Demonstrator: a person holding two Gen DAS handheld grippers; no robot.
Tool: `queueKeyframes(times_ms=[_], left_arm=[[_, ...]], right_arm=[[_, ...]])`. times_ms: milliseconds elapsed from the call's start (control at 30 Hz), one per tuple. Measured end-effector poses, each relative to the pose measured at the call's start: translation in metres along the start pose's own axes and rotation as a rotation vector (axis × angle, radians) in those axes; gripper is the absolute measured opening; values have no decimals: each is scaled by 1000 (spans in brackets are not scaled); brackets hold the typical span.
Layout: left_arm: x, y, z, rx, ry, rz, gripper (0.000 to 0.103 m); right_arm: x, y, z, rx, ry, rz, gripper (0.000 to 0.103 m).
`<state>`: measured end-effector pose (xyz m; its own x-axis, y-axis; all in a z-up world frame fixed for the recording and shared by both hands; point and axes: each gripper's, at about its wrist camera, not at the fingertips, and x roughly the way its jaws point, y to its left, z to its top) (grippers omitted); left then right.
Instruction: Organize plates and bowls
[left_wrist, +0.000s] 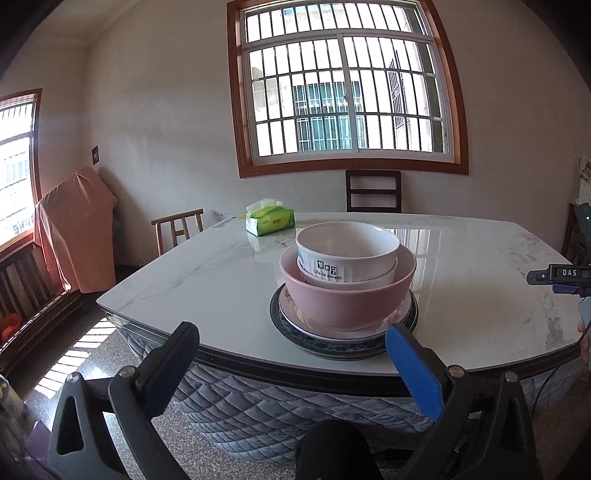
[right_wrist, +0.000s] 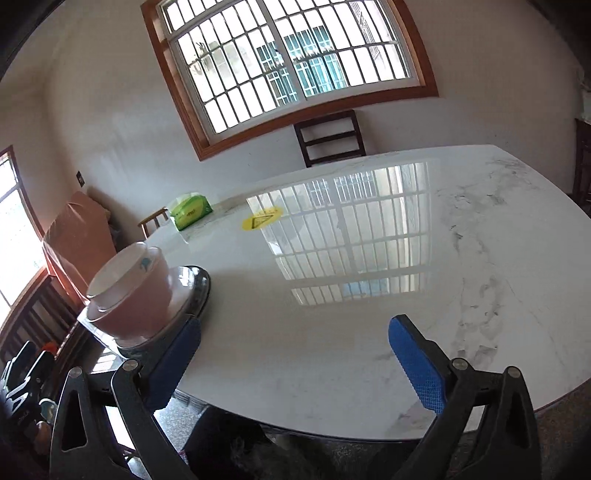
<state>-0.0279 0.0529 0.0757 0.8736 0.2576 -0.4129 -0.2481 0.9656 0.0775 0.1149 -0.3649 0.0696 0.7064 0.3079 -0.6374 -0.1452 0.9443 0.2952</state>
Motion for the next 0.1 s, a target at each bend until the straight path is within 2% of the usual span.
queueKeyframes(times_ms=[33, 100], left_arm=[[3, 2, -1, -12, 9, -9, 103], [10, 6, -2, -31, 41, -19, 103]], right_arm=[[16, -17, 9, 13, 61, -55, 101], [42, -56, 20, 75, 153, -111, 101]])
